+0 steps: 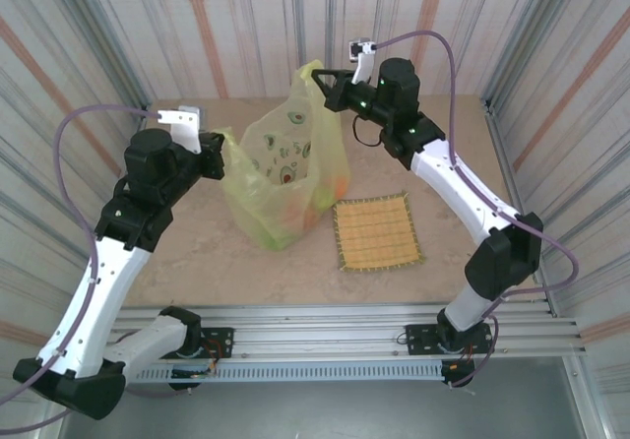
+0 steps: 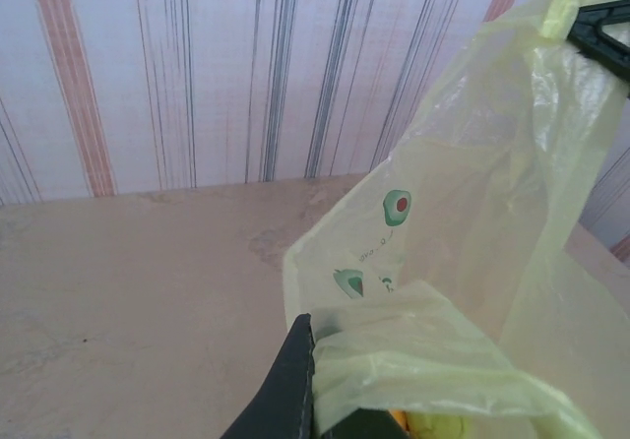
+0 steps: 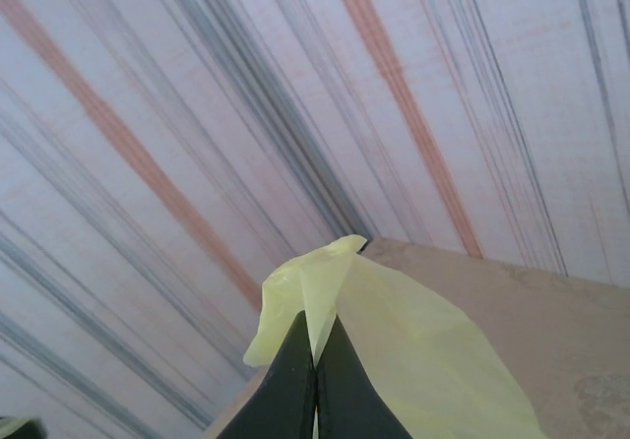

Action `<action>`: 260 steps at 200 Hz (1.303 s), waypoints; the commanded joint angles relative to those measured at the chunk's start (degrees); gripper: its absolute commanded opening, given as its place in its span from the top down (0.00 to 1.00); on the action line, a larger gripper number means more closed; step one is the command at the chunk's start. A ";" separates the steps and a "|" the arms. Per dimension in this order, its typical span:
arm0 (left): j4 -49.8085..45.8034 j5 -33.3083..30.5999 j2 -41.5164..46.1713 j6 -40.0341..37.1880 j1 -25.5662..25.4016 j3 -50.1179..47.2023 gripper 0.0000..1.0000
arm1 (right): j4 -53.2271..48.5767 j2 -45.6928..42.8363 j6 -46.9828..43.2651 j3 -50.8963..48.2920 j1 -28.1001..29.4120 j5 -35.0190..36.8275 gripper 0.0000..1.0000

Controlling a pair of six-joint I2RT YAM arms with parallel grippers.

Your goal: Place the fruits into the plastic bag

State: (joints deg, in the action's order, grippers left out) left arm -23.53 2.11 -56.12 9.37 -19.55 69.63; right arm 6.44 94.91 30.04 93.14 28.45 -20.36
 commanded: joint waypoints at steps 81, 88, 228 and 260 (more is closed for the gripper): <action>5.83 6.58 -3.80 7.28 0.30 -2.65 1.00 | -0.04 6.98 3.18 6.53 -2.73 -2.32 1.00; 6.15 6.78 -3.75 7.43 0.29 -3.54 1.00 | -0.25 7.42 3.18 6.48 -2.85 -2.49 1.00; 3.05 7.29 -3.77 3.66 0.26 -3.90 0.60 | -5.44 9.65 3.10 6.88 -5.15 -7.93 0.71; -0.74 7.04 -1.26 0.46 0.23 -3.62 0.38 | -9.07 6.09 0.03 6.28 -5.47 -7.75 0.57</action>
State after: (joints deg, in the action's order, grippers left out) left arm -20.82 9.02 -60.25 13.34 -19.55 64.16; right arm 1.17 105.78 33.04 98.10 23.49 -27.11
